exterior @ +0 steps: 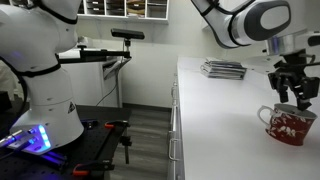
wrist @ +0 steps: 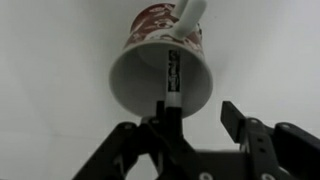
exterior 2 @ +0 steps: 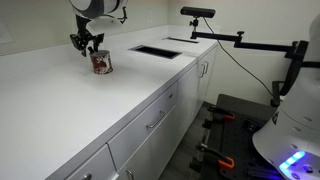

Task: Remove the marker from the mug cup and place it on the counter top

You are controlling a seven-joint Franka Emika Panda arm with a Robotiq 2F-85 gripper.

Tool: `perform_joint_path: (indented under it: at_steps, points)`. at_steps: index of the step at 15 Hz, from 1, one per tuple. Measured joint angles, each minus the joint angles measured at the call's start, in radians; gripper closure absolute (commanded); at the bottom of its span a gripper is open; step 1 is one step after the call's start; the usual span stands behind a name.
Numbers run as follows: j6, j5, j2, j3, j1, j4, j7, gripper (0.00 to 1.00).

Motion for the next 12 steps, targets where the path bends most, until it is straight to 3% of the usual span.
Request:
perform_joint_path:
  at_steps: [7,9,12]
  points:
    - [0.042,-0.002,-0.005,-0.045,0.012,-0.011,0.045,0.49]
    - [0.043,-0.002,-0.005,-0.055,0.018,-0.012,0.062,0.58]
    - [0.044,-0.002,-0.005,-0.062,0.018,-0.013,0.067,0.81]
